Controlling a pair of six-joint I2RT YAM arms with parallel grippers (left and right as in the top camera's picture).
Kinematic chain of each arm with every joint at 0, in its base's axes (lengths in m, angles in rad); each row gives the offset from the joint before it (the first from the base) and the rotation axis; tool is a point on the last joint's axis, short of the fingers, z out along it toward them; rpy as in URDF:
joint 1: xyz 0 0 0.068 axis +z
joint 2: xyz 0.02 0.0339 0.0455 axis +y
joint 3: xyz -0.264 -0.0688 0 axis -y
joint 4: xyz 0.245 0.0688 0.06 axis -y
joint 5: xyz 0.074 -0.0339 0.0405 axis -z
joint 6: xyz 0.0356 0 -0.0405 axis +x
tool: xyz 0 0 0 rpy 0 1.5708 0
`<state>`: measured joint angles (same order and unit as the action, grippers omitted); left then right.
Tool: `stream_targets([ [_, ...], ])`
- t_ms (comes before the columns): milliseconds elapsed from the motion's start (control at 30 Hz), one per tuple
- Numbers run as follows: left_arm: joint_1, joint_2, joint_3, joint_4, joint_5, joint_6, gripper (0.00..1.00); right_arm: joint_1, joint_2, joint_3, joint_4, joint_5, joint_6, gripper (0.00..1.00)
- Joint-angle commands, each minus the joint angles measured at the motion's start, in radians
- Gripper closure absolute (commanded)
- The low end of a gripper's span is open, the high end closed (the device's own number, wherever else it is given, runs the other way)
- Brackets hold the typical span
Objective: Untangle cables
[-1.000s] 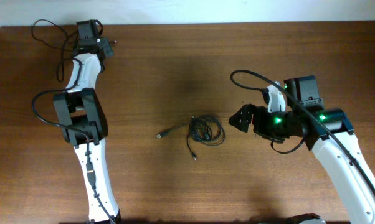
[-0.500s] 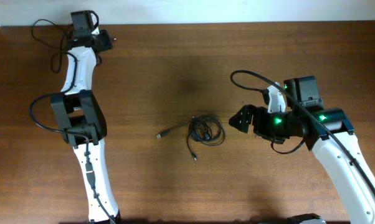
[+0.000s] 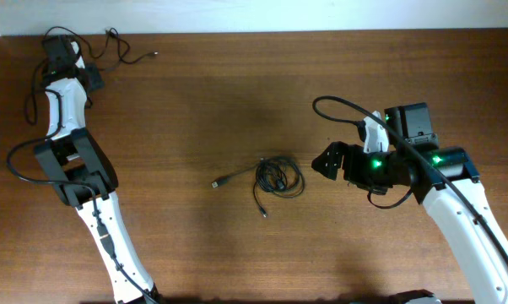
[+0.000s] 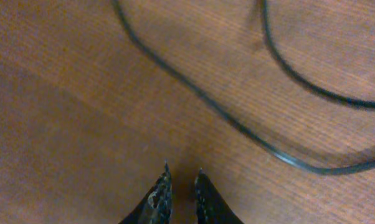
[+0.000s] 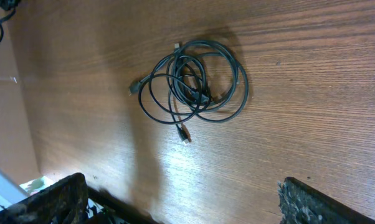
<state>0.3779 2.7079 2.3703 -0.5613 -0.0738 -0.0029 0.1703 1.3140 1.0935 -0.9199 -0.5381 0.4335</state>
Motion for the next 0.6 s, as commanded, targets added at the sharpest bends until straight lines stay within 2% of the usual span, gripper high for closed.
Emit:
stream_targets([
  [0,0.003,0.08,0.001,0.032,0.112,0.026,0.87,0.007,0.002,0.006,-0.001,0.012,-0.007,0.01],
  [133,0.003,0.081,0.001,0.159,0.149,0.026,0.92,0.007,0.002,0.006,-0.001,0.012,-0.007,0.01],
  [267,0.003,0.081,0.001,0.268,0.149,0.026,0.92,0.007,0.002,0.006,-0.001,0.012,0.007,0.01],
  [300,0.003,0.08,0.001,0.278,0.149,0.026,0.86,0.007,0.002,0.006,-0.001,0.012,0.012,0.01],
  [333,0.005,0.08,0.002,0.275,0.149,0.025,0.7,0.007,0.002,0.006,-0.001,0.012,0.012,0.01],
  [367,0.005,0.08,0.002,0.261,0.149,0.025,0.64,0.007,0.002,0.006,-0.001,0.012,0.012,0.01],
  [400,0.005,0.08,0.002,0.244,0.149,0.025,0.5,0.007,0.002,0.006,-0.001,0.012,0.012,0.01],
  [433,0.005,0.074,0.002,0.223,0.148,0.026,0.09,0.007,0.002,0.006,-0.001,0.013,0.012,0.01],
  [467,0.006,0.059,0.002,0.195,0.144,0.026,0.01,0.007,0.002,0.006,-0.001,0.012,0.012,0.01],
  [533,0.009,0.025,0.002,0.156,0.116,0.023,0.01,0.007,0.002,0.006,-0.001,0.013,0.012,0.01],
  [567,0.01,-0.016,0.002,0.121,0.056,0.016,0.01,0.007,0.002,0.006,-0.001,0.013,0.011,0.01],
])
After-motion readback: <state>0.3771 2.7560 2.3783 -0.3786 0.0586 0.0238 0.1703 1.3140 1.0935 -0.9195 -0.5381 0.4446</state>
